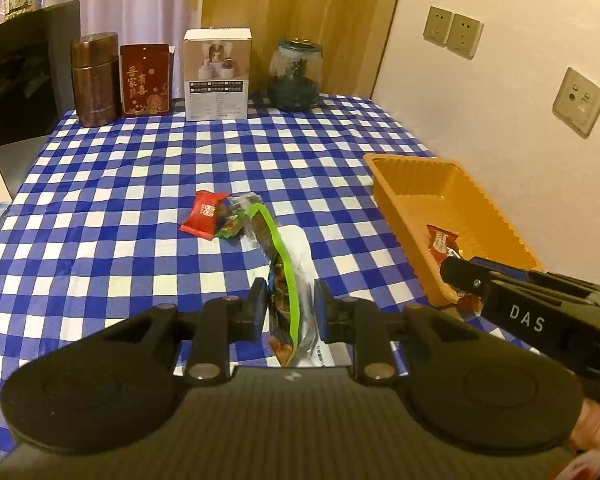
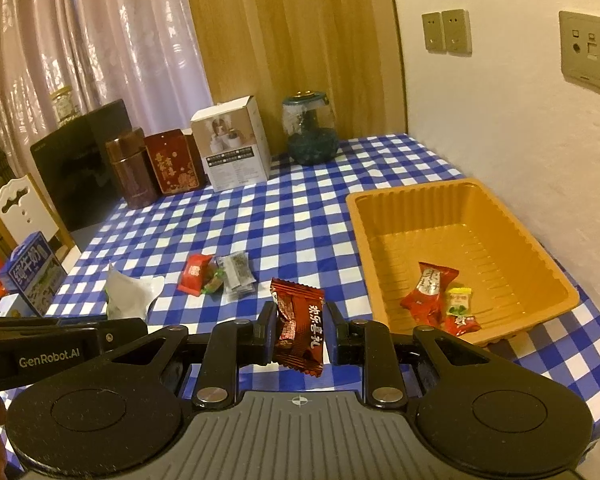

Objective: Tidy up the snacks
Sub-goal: 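Carry the brown candy in the right tool while the left tool carries the green bag toward the tray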

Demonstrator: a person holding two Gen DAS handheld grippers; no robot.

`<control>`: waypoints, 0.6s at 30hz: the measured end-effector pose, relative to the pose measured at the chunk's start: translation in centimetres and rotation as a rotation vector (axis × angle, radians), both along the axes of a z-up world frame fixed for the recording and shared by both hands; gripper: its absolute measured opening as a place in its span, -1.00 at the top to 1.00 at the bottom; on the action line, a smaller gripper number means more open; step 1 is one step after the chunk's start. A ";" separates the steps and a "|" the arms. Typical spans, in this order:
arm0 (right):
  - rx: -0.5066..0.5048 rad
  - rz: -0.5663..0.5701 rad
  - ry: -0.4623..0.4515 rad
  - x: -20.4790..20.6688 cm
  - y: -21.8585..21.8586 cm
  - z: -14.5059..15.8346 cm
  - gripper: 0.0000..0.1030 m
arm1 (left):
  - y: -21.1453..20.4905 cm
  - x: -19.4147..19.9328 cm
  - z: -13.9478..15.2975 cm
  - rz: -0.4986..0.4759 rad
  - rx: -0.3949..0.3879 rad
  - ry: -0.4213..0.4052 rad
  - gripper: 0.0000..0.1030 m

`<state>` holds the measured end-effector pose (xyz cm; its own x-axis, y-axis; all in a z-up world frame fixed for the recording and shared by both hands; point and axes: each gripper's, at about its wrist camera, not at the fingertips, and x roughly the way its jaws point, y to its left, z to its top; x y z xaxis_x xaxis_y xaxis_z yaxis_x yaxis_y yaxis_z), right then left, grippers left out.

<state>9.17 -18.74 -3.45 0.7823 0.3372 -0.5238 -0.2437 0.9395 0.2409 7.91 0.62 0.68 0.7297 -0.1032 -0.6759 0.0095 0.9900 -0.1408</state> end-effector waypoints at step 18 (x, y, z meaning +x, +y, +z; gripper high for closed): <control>0.017 -0.082 -0.009 0.0 -4.4 0.6 0.52 | -3.4 1.1 1.3 -0.064 -0.008 -0.018 0.57</control>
<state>9.16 -23.17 -2.81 0.8125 0.2803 -0.5112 -0.1682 0.9523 0.2548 8.98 -2.76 1.95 0.7333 -0.1551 -0.6620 0.0750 0.9861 -0.1480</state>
